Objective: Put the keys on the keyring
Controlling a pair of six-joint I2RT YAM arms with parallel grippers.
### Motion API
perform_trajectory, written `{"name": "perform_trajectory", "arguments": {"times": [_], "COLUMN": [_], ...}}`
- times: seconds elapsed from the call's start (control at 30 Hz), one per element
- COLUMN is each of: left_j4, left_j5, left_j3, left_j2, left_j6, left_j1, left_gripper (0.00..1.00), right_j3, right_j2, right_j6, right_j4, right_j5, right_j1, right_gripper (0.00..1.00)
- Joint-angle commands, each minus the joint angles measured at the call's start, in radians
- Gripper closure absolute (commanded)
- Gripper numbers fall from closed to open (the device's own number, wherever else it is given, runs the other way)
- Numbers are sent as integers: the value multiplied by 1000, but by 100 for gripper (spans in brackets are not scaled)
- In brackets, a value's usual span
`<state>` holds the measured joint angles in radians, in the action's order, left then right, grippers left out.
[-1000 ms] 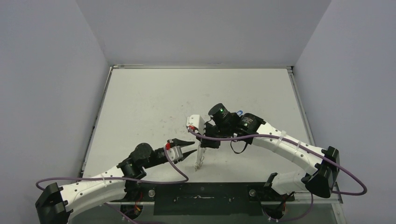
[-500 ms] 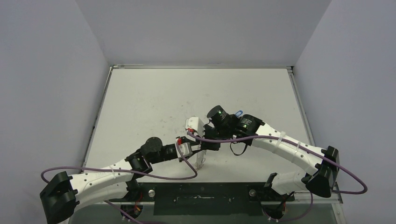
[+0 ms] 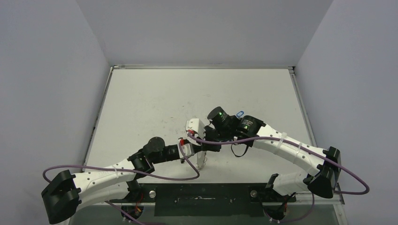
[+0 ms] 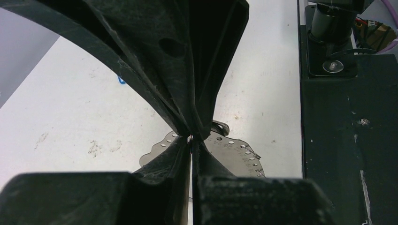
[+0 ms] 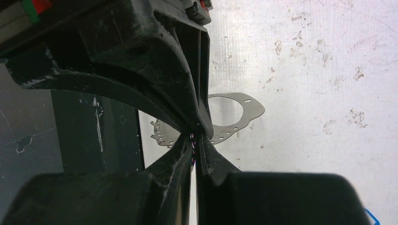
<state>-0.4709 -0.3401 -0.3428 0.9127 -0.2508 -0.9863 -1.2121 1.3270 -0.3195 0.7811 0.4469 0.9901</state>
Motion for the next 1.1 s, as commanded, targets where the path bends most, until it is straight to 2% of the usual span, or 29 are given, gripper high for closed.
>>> {"name": "perform_trajectory", "arguments": {"times": [0.0, 0.07, 0.2, 0.3, 0.37, 0.67, 0.83, 1.07], "left_j4": [-103, -123, -223, -322, -375, -522, -519, -512], "left_j5": [1, 11, 51, 75, 81, 57, 41, 32], "left_j3": [3, 16, 60, 109, 131, 196, 195, 193], "left_j2": [-20, -25, -28, -32, -35, -47, -58, -58], "left_j6": [15, 24, 67, 91, 96, 95, 97, 98], "left_j1": [-2, -2, -2, -3, -3, -3, -3, -4], "left_gripper": [100, 100, 100, 100, 100, 100, 100, 100], "right_j3": [10, 43, 116, 168, 193, 239, 244, 243], "right_j2": [-47, -80, -160, -211, -227, -208, -184, -152], "right_j6": [40, 54, 69, 81, 85, 36, 36, 43], "right_j4": [-109, -159, -258, -324, -343, -353, -379, -399], "right_j5": [-45, -45, -2, 82, 125, 261, 297, 301], "right_j1": [-2, -12, -50, -90, -117, -153, -153, -153], "right_gripper": [93, 79, 68, 55, 52, 51, 58, 60]}}
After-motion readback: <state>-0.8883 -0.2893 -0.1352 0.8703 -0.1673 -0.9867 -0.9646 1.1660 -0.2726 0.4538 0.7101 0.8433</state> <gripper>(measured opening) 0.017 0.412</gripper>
